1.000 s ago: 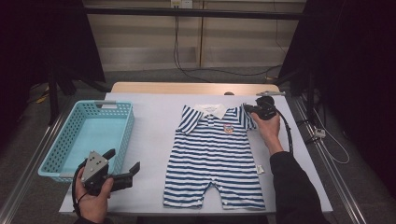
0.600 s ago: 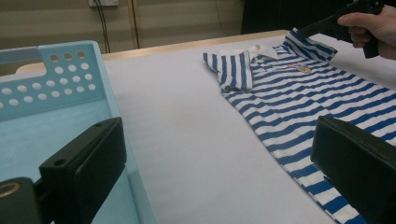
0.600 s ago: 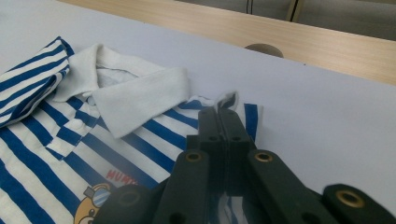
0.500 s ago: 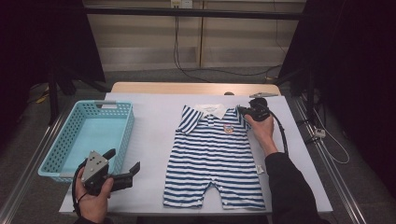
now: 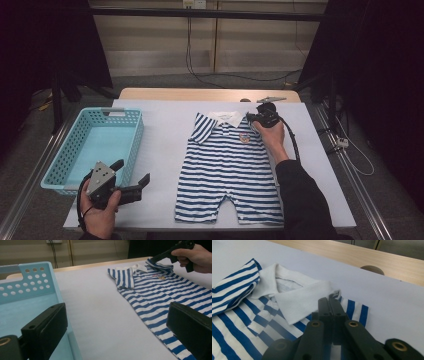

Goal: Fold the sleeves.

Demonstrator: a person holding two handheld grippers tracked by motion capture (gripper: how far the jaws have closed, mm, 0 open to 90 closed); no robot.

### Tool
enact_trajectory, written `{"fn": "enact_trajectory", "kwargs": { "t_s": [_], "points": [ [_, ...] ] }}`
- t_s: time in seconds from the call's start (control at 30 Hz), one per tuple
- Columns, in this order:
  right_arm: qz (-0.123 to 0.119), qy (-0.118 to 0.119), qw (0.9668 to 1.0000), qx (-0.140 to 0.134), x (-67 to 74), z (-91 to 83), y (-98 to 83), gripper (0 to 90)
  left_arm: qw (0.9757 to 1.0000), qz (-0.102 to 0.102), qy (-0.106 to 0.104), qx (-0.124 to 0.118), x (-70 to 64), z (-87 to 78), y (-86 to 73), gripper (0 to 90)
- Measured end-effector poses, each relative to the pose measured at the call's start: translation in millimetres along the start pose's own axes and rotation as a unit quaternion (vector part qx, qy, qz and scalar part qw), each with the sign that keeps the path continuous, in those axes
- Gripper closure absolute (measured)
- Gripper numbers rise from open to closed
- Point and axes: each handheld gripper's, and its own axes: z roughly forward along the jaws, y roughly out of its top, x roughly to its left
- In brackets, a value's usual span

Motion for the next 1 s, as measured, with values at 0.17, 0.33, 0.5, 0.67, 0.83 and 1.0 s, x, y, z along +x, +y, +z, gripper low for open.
{"fn": "enact_trajectory", "kwargs": {
  "t_s": [0.17,0.33,0.5,0.67,0.83,1.0],
  "points": [
    [-0.005,0.001,1.0000,0.008,5.7,8.3,-2.1,89.8,1.0000,0.001,0.001,0.001,-0.4,-0.1,0.2,3.5],
    [-0.005,0.006,0.9998,0.016,7.9,13.1,-3.8,89.6,1.0000,0.003,0.001,0.002,-0.5,0.1,0.2,3.5],
    [-0.007,0.008,0.9996,0.027,8.4,15.9,-6.4,85.4,1.0000,0.002,-0.001,0.000,-0.2,-0.3,0.1,3.6],
    [-0.011,0.014,0.9995,0.025,8.7,11.2,-5.3,75.9,1.0000,0.002,0.000,0.001,-0.2,-0.5,0.0,3.5],
    [-0.008,0.022,0.9997,0.007,3.4,-1.4,-6.7,64.4,1.0000,0.002,0.002,0.001,-0.5,-0.5,-0.1,3.5],
    [0.004,0.024,0.9997,-0.001,-7.0,-14.6,-15.6,64.0,1.0000,0.002,0.001,0.003,-1.0,0.2,-0.1,3.5]
  ]
}}
